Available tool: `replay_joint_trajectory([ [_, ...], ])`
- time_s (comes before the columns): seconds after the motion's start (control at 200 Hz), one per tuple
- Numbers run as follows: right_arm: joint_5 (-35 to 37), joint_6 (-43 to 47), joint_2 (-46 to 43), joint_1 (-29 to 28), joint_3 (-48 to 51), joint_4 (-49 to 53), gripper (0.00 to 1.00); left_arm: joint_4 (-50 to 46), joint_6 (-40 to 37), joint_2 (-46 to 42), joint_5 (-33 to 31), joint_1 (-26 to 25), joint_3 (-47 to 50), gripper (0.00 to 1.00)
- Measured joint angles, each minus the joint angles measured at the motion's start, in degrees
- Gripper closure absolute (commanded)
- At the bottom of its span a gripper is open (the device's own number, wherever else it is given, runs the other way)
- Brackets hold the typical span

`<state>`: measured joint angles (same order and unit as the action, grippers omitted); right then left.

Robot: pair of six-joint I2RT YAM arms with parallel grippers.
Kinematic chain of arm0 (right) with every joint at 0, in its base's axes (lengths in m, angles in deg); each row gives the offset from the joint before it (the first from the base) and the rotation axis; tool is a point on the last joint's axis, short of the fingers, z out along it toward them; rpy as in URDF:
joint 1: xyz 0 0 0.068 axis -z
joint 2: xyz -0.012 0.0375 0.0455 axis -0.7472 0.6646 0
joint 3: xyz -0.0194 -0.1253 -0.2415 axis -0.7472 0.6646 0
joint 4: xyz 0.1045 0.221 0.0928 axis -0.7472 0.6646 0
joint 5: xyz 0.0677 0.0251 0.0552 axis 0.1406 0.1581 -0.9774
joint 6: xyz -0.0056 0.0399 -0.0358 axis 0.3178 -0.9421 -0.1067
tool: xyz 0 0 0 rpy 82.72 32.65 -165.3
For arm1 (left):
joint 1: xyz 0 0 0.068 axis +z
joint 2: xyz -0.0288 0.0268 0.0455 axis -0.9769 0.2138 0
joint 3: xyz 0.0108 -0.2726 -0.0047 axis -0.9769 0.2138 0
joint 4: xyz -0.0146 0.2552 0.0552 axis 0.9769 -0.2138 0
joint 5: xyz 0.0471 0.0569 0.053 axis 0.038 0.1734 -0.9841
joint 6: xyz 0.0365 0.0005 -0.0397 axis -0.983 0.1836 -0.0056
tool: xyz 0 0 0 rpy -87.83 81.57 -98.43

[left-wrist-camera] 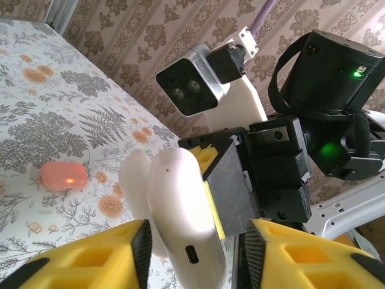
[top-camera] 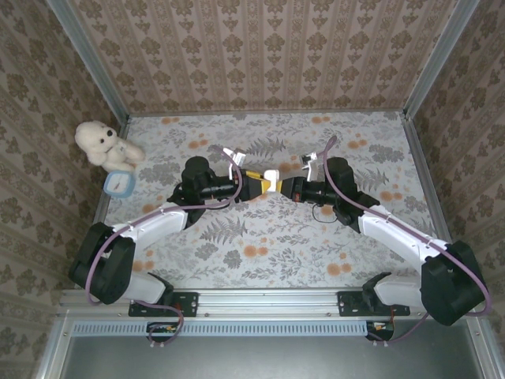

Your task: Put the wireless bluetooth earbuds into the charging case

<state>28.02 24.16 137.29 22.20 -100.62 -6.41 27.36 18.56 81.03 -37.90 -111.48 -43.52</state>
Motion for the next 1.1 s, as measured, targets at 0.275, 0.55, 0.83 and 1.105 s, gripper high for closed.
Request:
replay_joint_trajectory([
  [0.275, 3.0, 1.0, -0.3, 0.0, -0.2, 2.8, 1.00, -1.0, -1.2, 0.3, -2.1, 0.2, 0.0, 0.39],
  [0.55, 4.7, 9.2, 0.5, 0.7, -5.0, 12.3, 1.00, -22.2, -11.3, -2.3, -3.9, 5.5, -6.1, 0.23],
  [0.83, 3.9, 27.3, 8.8, 1.0, -17.9, 25.8, 1.00, -53.7, -31.5, 0.7, -0.7, 8.5, -30.3, 0.16],
  [1.105, 1.1, 37.8, 12.0, 1.0, -21.8, 33.4, 1.00, -80.7, -47.9, 13.9, 3.9, 9.6, -45.0, 0.18],
])
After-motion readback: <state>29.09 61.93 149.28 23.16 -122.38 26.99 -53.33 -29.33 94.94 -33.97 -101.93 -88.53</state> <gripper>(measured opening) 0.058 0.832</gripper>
